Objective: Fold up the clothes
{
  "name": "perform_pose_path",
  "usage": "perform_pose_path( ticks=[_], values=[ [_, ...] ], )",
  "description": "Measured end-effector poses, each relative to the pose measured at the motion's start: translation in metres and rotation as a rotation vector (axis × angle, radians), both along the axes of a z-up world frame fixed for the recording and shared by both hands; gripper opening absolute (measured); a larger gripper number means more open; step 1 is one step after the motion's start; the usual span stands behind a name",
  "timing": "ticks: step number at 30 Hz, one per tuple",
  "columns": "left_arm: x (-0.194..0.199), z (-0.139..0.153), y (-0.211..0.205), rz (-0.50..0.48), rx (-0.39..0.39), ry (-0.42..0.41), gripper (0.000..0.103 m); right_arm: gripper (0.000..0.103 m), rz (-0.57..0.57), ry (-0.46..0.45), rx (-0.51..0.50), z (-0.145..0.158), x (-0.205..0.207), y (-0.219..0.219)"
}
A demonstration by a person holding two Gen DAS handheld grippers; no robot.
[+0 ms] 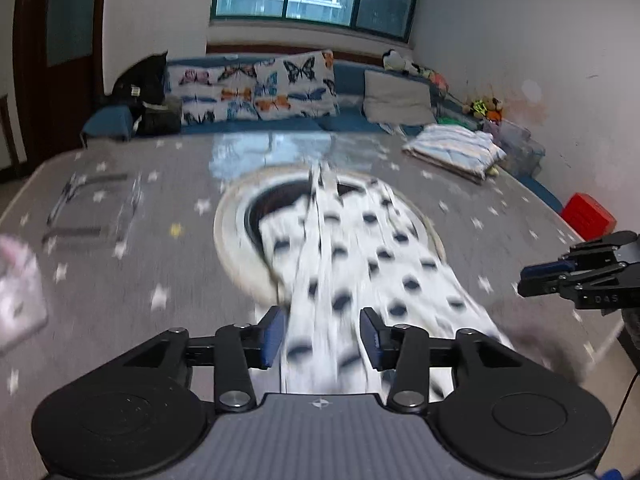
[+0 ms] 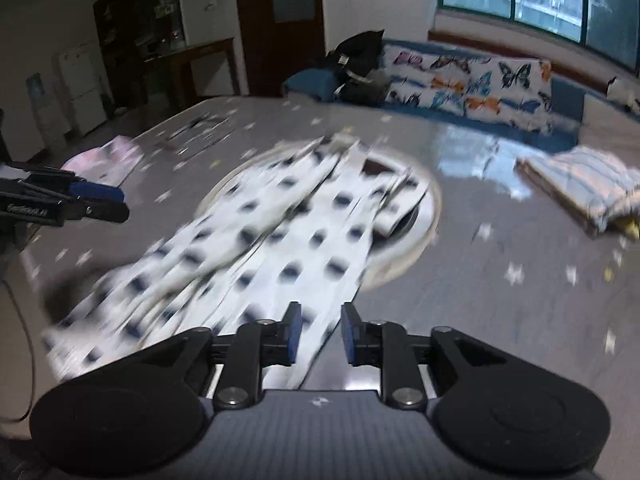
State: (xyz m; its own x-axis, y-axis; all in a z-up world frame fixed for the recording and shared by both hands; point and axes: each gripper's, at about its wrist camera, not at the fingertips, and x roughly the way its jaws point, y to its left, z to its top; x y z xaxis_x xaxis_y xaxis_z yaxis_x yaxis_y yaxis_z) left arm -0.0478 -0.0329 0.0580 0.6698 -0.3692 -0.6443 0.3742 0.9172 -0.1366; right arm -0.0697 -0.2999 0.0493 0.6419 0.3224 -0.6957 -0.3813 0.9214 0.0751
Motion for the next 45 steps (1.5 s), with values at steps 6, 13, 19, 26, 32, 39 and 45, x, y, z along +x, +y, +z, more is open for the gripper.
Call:
perform_pose_path(
  ticks=[6,13,19,26,32,39,45],
  values=[
    [0.066,-0.003,-0.034,0.03,0.012,-0.005,0.051,0.025,-0.063,-0.027,0.051,-0.003,0.079,-0.006],
    [0.144,-0.014,-0.067,0.055,0.028,0.017,0.051,0.036,-0.136,0.015,0.117,-0.024,0.155,-0.014],
    [0.195,-0.032,-0.088,0.074,0.065,0.046,0.052,0.036,-0.199,0.066,0.166,-0.047,0.199,-0.024],
    [0.234,-0.052,-0.1,0.052,0.038,0.107,0.027,0.03,-0.186,0.101,0.229,-0.059,0.222,-0.018],
    [0.231,-0.046,-0.092,0.021,-0.012,0.094,0.005,0.003,-0.172,0.096,0.206,-0.061,0.225,-0.007],
    [0.233,0.002,-0.054,0.048,-0.171,-0.001,0.005,0.002,-0.166,-0.106,0.196,-0.009,0.212,-0.015],
    [0.245,0.013,0.0,0.162,-0.262,-0.07,0.005,0.002,-0.206,-0.28,0.145,0.031,0.2,-0.036]
  ],
)
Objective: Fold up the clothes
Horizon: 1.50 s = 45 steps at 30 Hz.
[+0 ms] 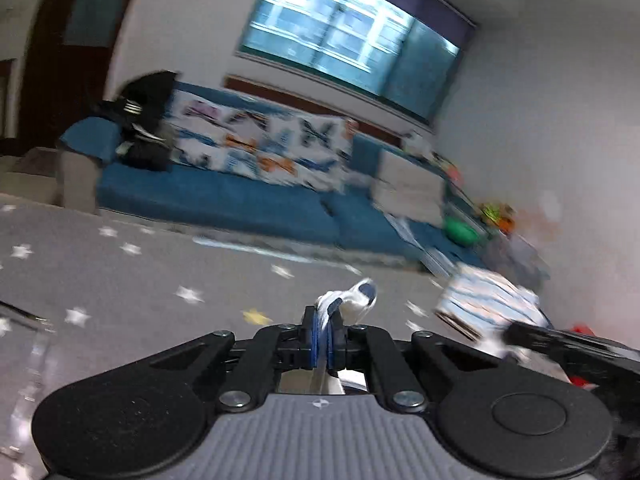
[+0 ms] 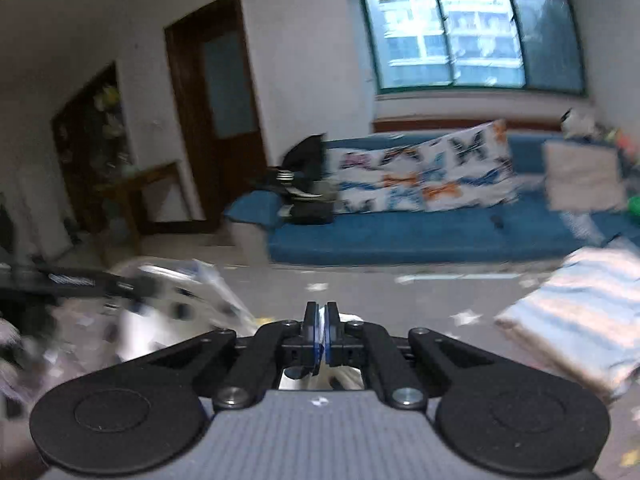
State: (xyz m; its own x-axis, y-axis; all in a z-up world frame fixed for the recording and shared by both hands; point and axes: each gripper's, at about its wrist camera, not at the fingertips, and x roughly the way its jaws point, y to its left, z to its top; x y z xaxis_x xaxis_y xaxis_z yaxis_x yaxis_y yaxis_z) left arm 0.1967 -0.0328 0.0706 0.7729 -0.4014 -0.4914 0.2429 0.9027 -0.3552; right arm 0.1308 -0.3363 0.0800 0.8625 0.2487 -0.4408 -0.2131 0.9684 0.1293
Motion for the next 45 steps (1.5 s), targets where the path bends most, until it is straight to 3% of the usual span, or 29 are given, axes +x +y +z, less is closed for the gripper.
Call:
perform_pose_path(
  ticks=[7,10,13,15,16,17,18,22,24,29,30,31,32,36,41,43,45],
  values=[
    [0.032,-0.055,0.047,0.193,0.143,0.201,0.009,0.006,-0.166,0.225,-0.124,-0.058,0.023,-0.028],
    [0.034,-0.059,0.047,0.205,0.218,0.208,0.011,0.006,-0.206,0.28,-0.141,-0.074,0.027,-0.033],
    [0.034,-0.047,0.034,0.2,0.273,0.158,0.015,0.008,-0.174,0.246,-0.113,-0.067,0.031,-0.029],
    [0.033,-0.036,0.022,0.188,0.294,0.108,0.019,0.014,-0.141,0.222,-0.093,-0.06,0.038,-0.024],
    [0.034,-0.033,0.016,0.162,0.284,0.104,0.022,0.024,-0.136,0.224,-0.079,-0.061,0.043,-0.023],
    [0.036,-0.032,0.009,0.129,0.266,0.107,0.023,0.034,-0.131,0.227,-0.064,-0.062,0.048,-0.022],
    [0.037,-0.033,-0.001,0.091,0.259,0.112,0.027,0.037,-0.126,0.229,-0.05,-0.063,0.054,-0.021],
    [0.05,-0.05,-0.036,0.02,0.282,0.162,0.038,0.039,-0.141,0.261,0.018,-0.074,0.071,-0.025],
    [0.057,-0.061,-0.044,0.021,0.282,0.189,0.038,0.039,-0.158,0.276,0.054,-0.082,0.075,-0.033],
    [0.073,-0.084,-0.055,0.034,0.321,0.227,0.03,0.033,-0.122,0.303,0.171,-0.095,0.082,-0.049],
    [0.072,-0.087,-0.056,0.041,0.328,0.218,0.024,0.028,-0.11,0.292,0.176,-0.095,0.083,-0.048],
    [0.071,-0.088,-0.056,0.044,0.331,0.21,0.016,0.012,-0.097,0.281,0.179,-0.094,0.084,-0.047],
    [0.071,-0.089,-0.056,0.045,0.333,0.205,0.012,0.005,-0.084,0.267,0.167,-0.092,0.084,-0.043],
    [0.078,-0.088,-0.053,0.051,0.318,0.193,0.001,0.003,0.044,0.138,0.105,-0.066,0.073,-0.013],
    [0.079,-0.077,-0.048,0.045,0.239,0.12,0.0,0.003,0.283,-0.082,0.115,-0.031,0.034,-0.001],
    [0.08,-0.071,-0.047,0.049,0.217,0.097,0.0,0.003,0.228,-0.077,0.046,-0.032,0.035,-0.007],
    [0.084,-0.067,-0.045,0.056,0.199,0.092,0.0,0.005,0.11,-0.012,-0.048,-0.04,0.046,-0.019]
  ],
)
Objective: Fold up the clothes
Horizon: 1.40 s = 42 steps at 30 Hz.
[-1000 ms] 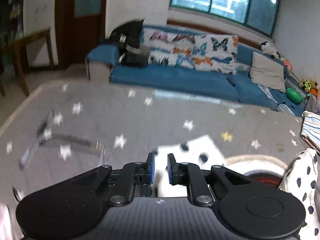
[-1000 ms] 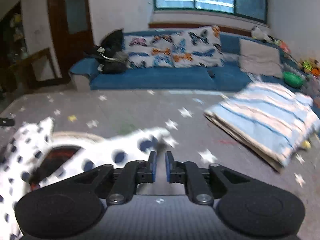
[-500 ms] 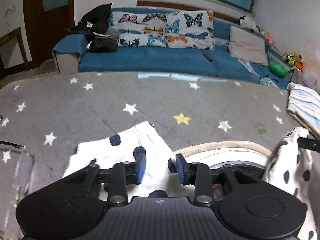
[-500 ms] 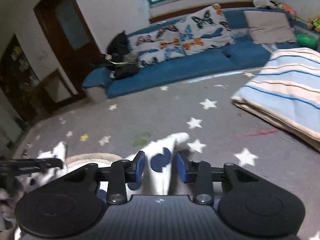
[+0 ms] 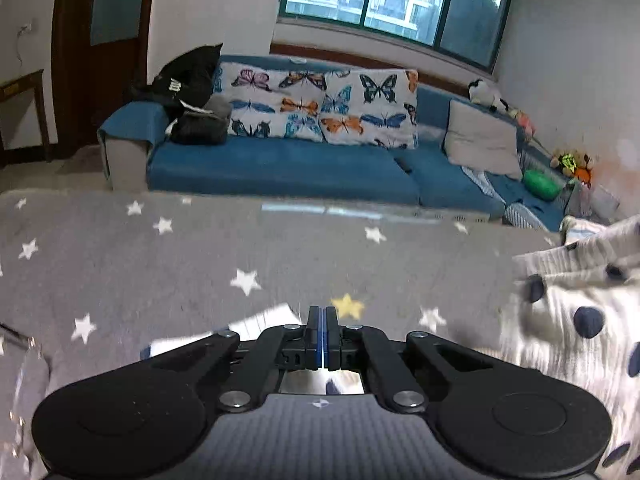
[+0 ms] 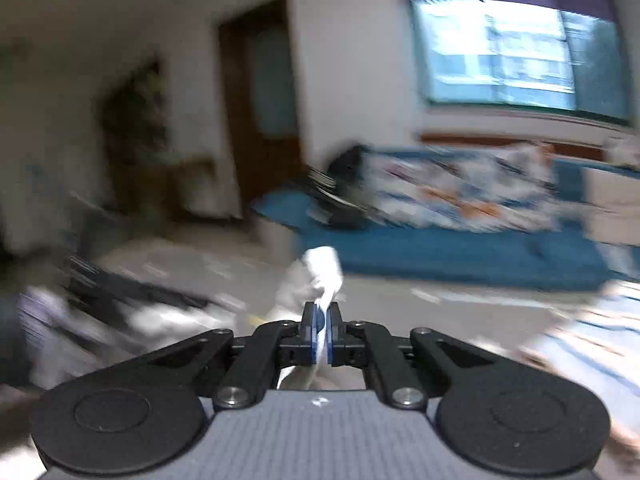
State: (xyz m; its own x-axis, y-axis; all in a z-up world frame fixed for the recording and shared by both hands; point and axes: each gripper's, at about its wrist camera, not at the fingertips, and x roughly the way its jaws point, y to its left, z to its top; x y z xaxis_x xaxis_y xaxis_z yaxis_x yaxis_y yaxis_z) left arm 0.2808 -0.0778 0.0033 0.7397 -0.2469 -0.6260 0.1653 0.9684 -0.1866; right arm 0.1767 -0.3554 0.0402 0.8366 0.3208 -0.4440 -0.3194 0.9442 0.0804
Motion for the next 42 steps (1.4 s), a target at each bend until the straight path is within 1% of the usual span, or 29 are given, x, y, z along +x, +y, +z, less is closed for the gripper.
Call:
perform_pose_path(
  ticks=[2,3,4,6,8,10,11,14,15,18,20,22,24,26,27,30,33,35,39,41,42],
  values=[
    [0.004,0.003,0.002,0.004,-0.016,0.002,0.0,0.007,-0.145,0.082,-0.07,-0.01,0.012,-0.015],
    [0.005,0.004,0.002,0.004,-0.022,0.011,0.0,0.009,-0.199,0.122,-0.093,-0.015,0.018,-0.022],
    [0.007,0.005,0.002,-0.002,-0.025,0.023,0.0,0.01,-0.231,0.153,-0.095,-0.019,0.021,-0.028],
    [0.007,0.003,0.001,-0.021,-0.026,0.063,0.001,0.01,-0.243,0.176,-0.071,-0.024,0.021,-0.031],
    [0.004,0.0,-0.004,-0.042,0.004,0.088,0.003,0.011,-0.224,0.188,-0.053,-0.026,0.022,-0.028],
    [0.0,-0.006,-0.009,-0.043,0.049,0.108,0.006,0.015,-0.159,0.209,-0.037,-0.03,0.025,-0.012],
    [-0.001,-0.01,-0.012,-0.045,0.069,0.11,0.006,0.018,-0.125,0.22,-0.045,-0.034,0.028,-0.002],
    [-0.001,-0.021,-0.014,-0.05,0.122,0.116,0.006,0.022,-0.033,0.253,-0.077,-0.049,0.035,0.028],
    [-0.001,-0.023,-0.013,-0.054,0.126,0.104,0.006,0.023,-0.033,0.255,-0.094,-0.053,0.039,0.032],
    [0.001,-0.027,-0.013,-0.038,0.195,0.057,0.006,0.024,-0.033,0.261,-0.144,-0.064,0.05,0.046],
    [0.005,-0.028,-0.004,-0.01,0.18,0.055,0.006,0.033,-0.034,0.265,-0.174,-0.071,0.056,0.054],
    [0.01,-0.028,0.005,0.02,0.157,0.058,0.006,0.033,-0.043,0.271,-0.149,-0.067,0.057,0.052],
    [0.008,-0.024,0.015,0.037,0.101,0.072,0.007,0.033,-0.051,0.278,-0.122,-0.061,0.055,0.049],
    [-0.002,-0.016,0.02,0.034,0.084,0.073,0.007,0.033,-0.019,0.273,-0.135,-0.05,0.044,0.047],
    [-0.009,-0.012,0.022,0.027,0.079,0.07,0.007,0.033,-0.003,0.27,-0.147,-0.044,0.038,0.047],
    [-0.042,-0.002,0.027,0.008,0.074,0.067,0.015,0.035,0.027,0.242,-0.198,-0.027,0.007,0.05],
    [-0.076,0.008,0.032,-0.012,0.078,0.066,0.017,0.038,0.052,0.239,-0.2,-0.012,-0.027,0.052],
    [-0.108,0.012,0.035,-0.029,0.097,0.069,0.023,0.04,0.057,0.245,-0.199,-0.006,-0.051,0.054],
    [-0.173,0.015,0.043,-0.051,0.121,0.089,0.042,0.041,0.073,0.257,-0.206,-0.006,-0.101,0.056],
    [-0.206,0.013,0.047,-0.064,0.128,0.101,0.043,0.044,0.088,0.275,-0.188,-0.009,-0.133,0.056],
    [-0.222,0.012,0.05,-0.073,0.118,0.108,0.043,0.044,0.095,0.284,-0.182,-0.01,-0.143,0.055]
  ],
)
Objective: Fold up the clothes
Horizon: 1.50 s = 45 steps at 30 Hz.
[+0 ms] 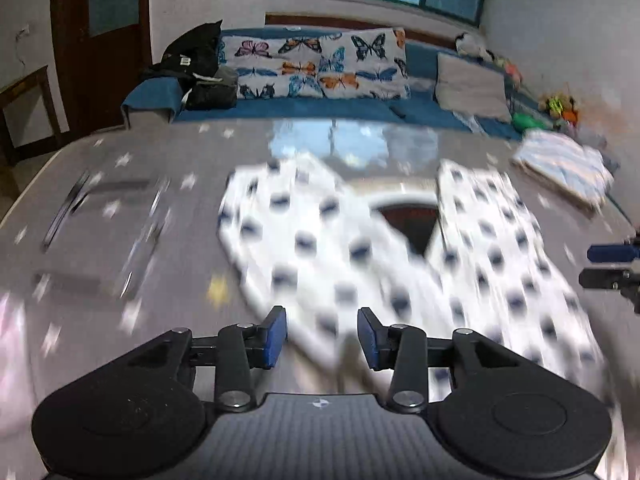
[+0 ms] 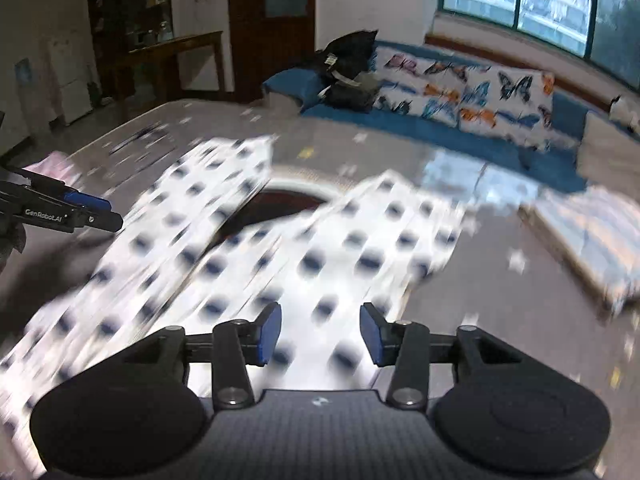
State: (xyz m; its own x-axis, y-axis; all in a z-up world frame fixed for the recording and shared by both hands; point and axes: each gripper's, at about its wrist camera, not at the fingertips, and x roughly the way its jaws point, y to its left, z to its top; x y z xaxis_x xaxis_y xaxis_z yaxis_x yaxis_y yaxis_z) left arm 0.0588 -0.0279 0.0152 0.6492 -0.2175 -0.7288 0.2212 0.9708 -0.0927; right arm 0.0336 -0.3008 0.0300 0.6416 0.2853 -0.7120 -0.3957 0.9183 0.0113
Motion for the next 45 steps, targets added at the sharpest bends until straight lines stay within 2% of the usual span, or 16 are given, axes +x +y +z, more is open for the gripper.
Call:
perform_pose_path(
  ticks=[4,8,13,17,21,25,30,31,37,45],
  values=[
    [-0.06,-0.01,0.01,-0.004,-0.053,0.051,0.043,0.044,0.014,0.049,0.022,-0.012,-0.056,-0.003],
    [-0.102,-0.019,0.014,0.009,-0.105,0.081,0.042,0.044,0.004,0.081,0.052,-0.018,-0.099,-0.008],
    [-0.128,-0.021,0.01,0.053,-0.113,0.056,0.041,0.044,-0.023,0.126,0.108,-0.027,-0.138,-0.014],
    [-0.138,-0.022,0.012,0.076,-0.175,0.07,0.039,0.044,-0.03,0.147,0.157,-0.036,-0.158,-0.015],
    [-0.142,-0.027,0.008,0.052,-0.183,0.085,0.013,0.04,-0.03,0.149,0.207,-0.036,-0.163,-0.015],
    [-0.146,-0.023,0.006,0.053,-0.195,0.062,0.005,0.038,-0.012,0.138,0.232,-0.031,-0.167,-0.012],
    [-0.177,0.01,0.021,0.131,-0.169,-0.095,0.004,0.038,0.007,0.136,0.235,-0.028,-0.174,-0.008],
    [-0.183,0.011,0.024,0.151,-0.161,-0.106,0.004,0.038,0.014,0.141,0.236,-0.029,-0.176,-0.006],
    [-0.181,-0.02,0.042,0.223,-0.195,0.037,0.004,0.038,0.052,0.167,0.254,-0.036,-0.171,0.009],
    [-0.179,-0.026,0.044,0.215,-0.179,0.046,0.004,0.037,0.064,0.168,0.31,-0.032,-0.165,0.017]
  ],
)
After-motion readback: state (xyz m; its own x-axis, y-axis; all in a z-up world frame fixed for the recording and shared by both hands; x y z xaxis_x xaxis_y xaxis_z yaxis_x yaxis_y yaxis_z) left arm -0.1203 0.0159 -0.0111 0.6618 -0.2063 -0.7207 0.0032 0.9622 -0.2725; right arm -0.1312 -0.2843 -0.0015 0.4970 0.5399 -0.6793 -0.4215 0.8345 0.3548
